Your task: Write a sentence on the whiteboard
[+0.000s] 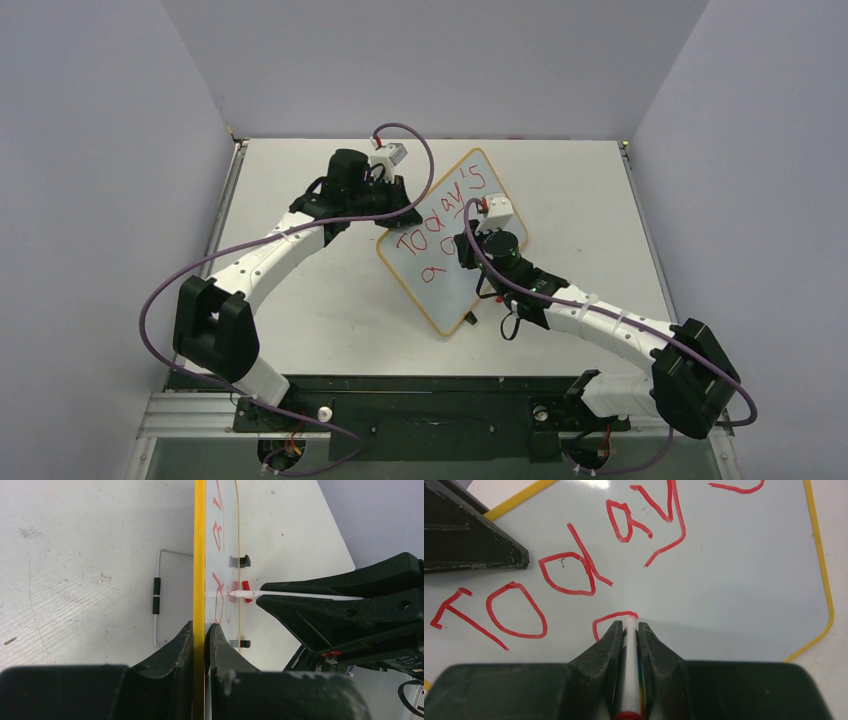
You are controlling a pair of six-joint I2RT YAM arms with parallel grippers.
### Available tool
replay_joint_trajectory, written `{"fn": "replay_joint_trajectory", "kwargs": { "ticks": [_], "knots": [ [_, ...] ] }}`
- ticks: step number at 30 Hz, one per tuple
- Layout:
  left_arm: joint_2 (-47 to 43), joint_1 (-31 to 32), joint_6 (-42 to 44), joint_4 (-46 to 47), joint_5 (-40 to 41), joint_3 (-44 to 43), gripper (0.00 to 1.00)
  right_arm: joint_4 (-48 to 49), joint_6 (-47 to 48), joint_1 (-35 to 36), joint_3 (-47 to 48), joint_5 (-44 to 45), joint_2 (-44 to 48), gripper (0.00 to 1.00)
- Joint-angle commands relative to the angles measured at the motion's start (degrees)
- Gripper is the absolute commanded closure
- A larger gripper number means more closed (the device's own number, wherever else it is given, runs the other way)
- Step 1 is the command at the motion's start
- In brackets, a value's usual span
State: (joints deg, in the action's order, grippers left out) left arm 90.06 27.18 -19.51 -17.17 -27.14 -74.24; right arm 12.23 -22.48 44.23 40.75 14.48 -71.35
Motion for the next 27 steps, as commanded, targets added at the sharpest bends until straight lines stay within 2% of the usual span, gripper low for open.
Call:
{"fn": "replay_joint_trajectory", "kwargs": {
  "ticks": [1, 12, 27],
  "knots": [
    [-1.9, -0.1, 4.7, 1.8, 4.4, 0.6, 1.0, 0.4, 1.1, -0.5, 3.8, 0.8, -1.6, 1.0],
    [-1.9, -0.1, 4.7, 1.8, 4.5, 0.6, 1.0, 0.1, 1.1, -0.5, 4.3, 0.4, -2.8, 1.0],
    [-2.1, -0.1, 4.7, 1.9, 4.5, 0.7, 1.0, 2.0, -2.1, 0.0, -2.2, -0.4, -1.3, 1.0]
  ]
}}
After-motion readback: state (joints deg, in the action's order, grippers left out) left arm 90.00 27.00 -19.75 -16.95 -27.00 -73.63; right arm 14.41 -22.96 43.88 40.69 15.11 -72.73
